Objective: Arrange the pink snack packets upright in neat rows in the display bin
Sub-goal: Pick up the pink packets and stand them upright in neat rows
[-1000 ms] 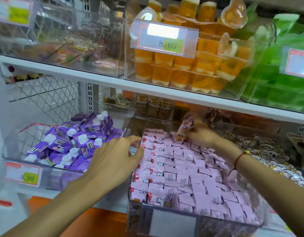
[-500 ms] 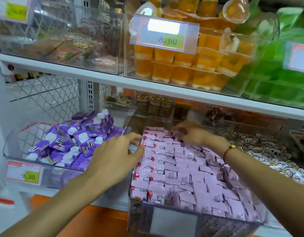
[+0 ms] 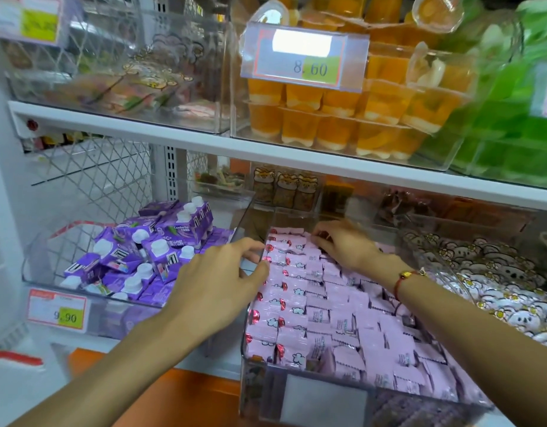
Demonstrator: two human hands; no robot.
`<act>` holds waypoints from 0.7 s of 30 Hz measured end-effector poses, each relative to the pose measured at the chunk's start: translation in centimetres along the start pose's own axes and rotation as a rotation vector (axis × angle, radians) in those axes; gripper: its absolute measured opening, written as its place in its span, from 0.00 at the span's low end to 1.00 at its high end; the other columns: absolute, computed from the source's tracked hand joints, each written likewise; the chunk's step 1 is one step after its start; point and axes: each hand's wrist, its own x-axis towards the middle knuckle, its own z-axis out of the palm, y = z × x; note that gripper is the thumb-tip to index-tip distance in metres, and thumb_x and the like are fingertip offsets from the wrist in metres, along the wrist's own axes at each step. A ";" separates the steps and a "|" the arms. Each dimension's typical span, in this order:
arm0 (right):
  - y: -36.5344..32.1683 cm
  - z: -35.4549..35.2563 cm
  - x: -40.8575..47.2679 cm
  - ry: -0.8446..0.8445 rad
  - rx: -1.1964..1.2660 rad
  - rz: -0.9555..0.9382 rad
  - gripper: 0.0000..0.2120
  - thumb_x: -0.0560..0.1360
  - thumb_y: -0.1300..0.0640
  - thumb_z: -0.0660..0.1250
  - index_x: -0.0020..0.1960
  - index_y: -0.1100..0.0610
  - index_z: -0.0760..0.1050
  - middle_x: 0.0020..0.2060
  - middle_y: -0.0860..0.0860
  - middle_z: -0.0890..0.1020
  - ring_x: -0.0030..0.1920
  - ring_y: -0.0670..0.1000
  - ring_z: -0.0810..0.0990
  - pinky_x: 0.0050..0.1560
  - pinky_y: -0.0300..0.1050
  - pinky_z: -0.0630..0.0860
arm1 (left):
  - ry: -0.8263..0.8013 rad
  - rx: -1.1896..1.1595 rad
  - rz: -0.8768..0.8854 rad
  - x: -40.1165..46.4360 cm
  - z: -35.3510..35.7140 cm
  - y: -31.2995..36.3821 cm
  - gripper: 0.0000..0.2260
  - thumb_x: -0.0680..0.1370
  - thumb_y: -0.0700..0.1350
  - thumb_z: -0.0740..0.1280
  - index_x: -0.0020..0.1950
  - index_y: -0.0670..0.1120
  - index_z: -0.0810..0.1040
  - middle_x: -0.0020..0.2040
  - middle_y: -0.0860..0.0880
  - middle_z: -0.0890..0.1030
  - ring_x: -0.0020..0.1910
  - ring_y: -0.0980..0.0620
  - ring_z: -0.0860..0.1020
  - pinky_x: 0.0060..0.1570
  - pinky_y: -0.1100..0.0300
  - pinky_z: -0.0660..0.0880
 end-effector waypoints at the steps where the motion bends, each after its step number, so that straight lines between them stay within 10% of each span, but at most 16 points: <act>1: 0.1 0.0 0.0 0.018 0.008 -0.006 0.06 0.80 0.53 0.59 0.47 0.52 0.72 0.32 0.45 0.76 0.29 0.46 0.74 0.31 0.35 0.66 | -0.001 -0.001 0.002 0.0 0.0 0.0 0.13 0.77 0.58 0.61 0.61 0.62 0.73 0.50 0.65 0.78 0.47 0.58 0.79 0.48 0.57 0.75; 11: -2.8 -4.7 -2.0 0.742 1.044 0.542 0.07 0.81 0.60 0.55 0.50 0.56 0.71 0.42 0.52 0.79 0.41 0.54 0.83 0.36 0.46 0.81 | 0.136 -0.040 0.047 -0.2 -0.2 0.5 0.19 0.75 0.61 0.62 0.64 0.60 0.71 0.46 0.66 0.74 0.48 0.61 0.76 0.42 0.60 0.69; 16: -5.7 -5.7 -6.2 0.492 1.415 0.546 0.09 0.81 0.58 0.58 0.52 0.62 0.74 0.43 0.54 0.83 0.39 0.47 0.84 0.37 0.34 0.80 | 0.204 -0.055 0.434 -0.6 0.1 2.2 0.32 0.70 0.59 0.69 0.71 0.62 0.60 0.62 0.63 0.64 0.55 0.65 0.67 0.41 0.68 0.68; 21: -7.4 -5.9 -8.0 0.225 1.511 0.498 0.12 0.81 0.58 0.58 0.53 0.64 0.76 0.40 0.56 0.85 0.35 0.46 0.84 0.36 0.36 0.79 | 0.265 -0.225 0.532 -0.2 0.2 2.8 0.15 0.72 0.49 0.72 0.59 0.59 0.78 0.53 0.63 0.79 0.49 0.61 0.77 0.44 0.61 0.77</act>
